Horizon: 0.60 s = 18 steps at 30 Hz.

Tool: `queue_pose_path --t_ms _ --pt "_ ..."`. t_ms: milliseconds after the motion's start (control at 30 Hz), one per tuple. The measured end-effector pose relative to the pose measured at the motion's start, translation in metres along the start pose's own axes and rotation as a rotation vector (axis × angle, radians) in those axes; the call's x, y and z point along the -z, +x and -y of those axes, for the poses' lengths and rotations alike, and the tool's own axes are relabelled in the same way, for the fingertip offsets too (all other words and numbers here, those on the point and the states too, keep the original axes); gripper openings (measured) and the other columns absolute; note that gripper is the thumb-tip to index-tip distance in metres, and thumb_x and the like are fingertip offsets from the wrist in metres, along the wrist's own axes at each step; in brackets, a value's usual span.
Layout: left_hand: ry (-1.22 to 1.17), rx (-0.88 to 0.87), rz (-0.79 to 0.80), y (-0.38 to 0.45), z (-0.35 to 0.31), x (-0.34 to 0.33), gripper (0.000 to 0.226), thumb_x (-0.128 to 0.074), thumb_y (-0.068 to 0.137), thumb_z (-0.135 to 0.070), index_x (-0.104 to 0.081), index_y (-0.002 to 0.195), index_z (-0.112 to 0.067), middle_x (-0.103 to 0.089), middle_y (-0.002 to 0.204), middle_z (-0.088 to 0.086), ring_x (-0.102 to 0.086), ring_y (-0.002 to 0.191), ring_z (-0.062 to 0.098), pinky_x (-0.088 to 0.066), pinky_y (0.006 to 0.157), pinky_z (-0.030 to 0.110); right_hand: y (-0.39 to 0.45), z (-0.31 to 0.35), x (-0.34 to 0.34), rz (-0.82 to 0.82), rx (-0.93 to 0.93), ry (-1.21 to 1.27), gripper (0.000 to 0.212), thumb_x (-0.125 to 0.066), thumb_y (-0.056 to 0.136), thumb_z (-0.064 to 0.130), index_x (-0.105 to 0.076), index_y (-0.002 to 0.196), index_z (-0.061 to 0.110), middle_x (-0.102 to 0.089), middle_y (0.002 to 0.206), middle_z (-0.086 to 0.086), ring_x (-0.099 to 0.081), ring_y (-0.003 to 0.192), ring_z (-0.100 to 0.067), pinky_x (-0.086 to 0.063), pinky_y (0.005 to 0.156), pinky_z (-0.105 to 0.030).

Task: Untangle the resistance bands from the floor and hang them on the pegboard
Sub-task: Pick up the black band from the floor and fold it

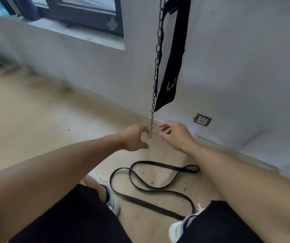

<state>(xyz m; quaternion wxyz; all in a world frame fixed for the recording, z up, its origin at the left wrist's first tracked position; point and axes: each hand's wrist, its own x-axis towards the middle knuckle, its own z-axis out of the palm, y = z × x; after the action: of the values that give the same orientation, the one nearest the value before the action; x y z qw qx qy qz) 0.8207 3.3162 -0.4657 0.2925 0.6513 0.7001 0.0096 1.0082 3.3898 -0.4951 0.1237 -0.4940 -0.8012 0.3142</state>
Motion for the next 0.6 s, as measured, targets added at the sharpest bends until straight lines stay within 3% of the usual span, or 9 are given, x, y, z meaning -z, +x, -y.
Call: queue_pose_path --t_ms 133,267,433,600 --pt "0.048 0.058 0.110 0.009 0.027 -0.025 0.067 -0.077 0.087 -0.039 -0.048 0.144 -0.018 -0.055 0.144 0.009 -0.054 0.128 0.028 -0.044 0.102 0.032 0.002 -0.027 -0.055 0.200 -0.107 -0.016 0.029 -0.073 0.090 0.026 -0.073 0.119 0.031 -0.069 0.105 0.011 -0.066 0.095 -0.012 -0.052 0.085 -0.029" --pt "0.119 0.095 0.321 0.026 0.026 -0.037 0.077 -0.075 0.089 -0.039 -0.037 0.153 -0.016 -0.053 0.148 0.009 -0.050 0.133 0.029 -0.042 0.106 0.035 0.003 -0.054 -0.117 0.340 -0.187 0.002 0.030 -0.077 0.088 0.025 -0.073 0.117 0.025 -0.069 0.104 0.007 -0.066 0.098 -0.016 -0.047 0.081 -0.026" --pt "0.153 0.053 0.297 0.039 0.016 -0.034 0.072 -0.071 0.093 -0.038 -0.037 0.154 -0.017 -0.054 0.148 0.006 -0.050 0.134 0.028 -0.041 0.102 0.032 -0.007 -0.088 -0.193 0.474 -0.289 0.027 0.028 -0.074 0.085 0.023 -0.072 0.112 0.024 -0.068 0.103 0.004 -0.067 0.103 -0.020 -0.053 0.090 -0.031" --pt "0.180 0.042 0.325 0.040 0.004 -0.035 0.072 -0.069 0.095 -0.038 -0.035 0.155 -0.019 -0.053 0.148 0.003 -0.051 0.132 0.028 -0.043 0.098 0.036 -0.028 -0.105 -0.249 0.592 -0.332 -0.055 0.053 -0.082 0.085 0.029 -0.064 0.134 0.021 -0.065 0.133 -0.001 -0.061 0.126 -0.022 -0.050 0.102 -0.032"
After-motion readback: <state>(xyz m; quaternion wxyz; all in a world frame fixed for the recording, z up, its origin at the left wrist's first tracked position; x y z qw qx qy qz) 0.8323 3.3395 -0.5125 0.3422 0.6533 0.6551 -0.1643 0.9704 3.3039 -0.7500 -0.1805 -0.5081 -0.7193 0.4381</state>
